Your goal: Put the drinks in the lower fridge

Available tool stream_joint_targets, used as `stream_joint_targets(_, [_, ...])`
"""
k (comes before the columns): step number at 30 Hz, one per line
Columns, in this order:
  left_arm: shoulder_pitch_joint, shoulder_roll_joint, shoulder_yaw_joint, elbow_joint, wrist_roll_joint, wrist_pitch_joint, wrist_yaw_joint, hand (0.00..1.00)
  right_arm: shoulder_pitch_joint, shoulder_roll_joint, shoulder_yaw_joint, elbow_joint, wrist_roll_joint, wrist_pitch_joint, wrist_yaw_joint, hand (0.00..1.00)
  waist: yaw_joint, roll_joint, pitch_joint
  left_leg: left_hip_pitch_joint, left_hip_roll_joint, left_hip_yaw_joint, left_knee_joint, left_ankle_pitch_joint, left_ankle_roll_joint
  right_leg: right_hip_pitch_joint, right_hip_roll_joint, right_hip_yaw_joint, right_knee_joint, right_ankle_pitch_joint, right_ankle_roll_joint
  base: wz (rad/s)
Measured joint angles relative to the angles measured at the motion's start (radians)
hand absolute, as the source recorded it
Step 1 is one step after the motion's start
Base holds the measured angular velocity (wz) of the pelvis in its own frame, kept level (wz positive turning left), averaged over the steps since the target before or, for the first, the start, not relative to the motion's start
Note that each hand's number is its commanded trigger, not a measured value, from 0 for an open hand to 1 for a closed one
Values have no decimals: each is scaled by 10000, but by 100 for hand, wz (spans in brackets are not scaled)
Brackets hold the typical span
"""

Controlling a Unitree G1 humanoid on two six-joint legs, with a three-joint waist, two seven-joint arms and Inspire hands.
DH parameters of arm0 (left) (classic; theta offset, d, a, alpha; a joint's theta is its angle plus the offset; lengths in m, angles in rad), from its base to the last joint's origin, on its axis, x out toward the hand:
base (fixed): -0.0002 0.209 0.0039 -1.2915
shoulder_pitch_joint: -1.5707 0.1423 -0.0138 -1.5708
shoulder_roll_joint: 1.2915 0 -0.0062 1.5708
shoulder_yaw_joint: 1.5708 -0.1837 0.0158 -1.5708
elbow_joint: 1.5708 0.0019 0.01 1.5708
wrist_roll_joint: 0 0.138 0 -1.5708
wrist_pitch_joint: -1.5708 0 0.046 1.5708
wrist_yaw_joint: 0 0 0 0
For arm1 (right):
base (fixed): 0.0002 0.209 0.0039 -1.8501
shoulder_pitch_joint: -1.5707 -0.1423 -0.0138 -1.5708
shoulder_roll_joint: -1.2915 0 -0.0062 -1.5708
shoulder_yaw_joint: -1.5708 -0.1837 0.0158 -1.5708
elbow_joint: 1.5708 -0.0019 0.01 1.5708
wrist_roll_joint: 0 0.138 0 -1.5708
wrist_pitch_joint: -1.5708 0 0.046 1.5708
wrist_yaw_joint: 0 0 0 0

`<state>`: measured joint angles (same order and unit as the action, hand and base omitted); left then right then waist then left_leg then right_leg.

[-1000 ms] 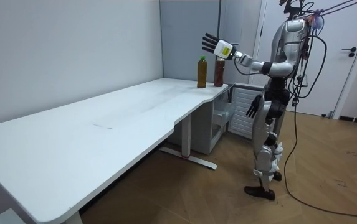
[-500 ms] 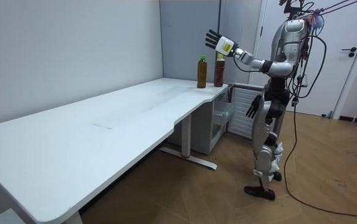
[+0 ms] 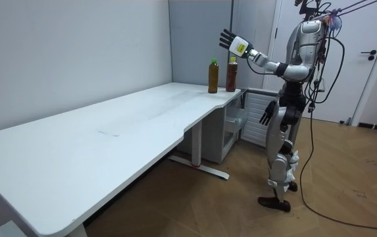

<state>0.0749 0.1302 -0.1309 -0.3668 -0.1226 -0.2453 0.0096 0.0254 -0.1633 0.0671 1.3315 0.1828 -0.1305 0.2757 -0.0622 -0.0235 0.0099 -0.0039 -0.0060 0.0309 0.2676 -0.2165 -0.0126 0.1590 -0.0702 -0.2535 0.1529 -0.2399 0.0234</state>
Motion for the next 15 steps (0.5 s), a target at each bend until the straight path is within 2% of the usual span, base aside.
stream_joint_targets(7, [0,-24,-92,-41,-27,0,-9,0,-51,4,69,84,46,0,-5,0,-21,5,3,-12,0,-7,1,0,0,-7,0,-29,-2,0,0,0])
stream_joint_targets(15, [-14,-35,-252,-610,-61,-1,-69,0,-252,8,241,310,55,-6,-16,0,-170,27,-8,-12,0,-14,2,0,0,-16,1,-26,2,0,0,0])
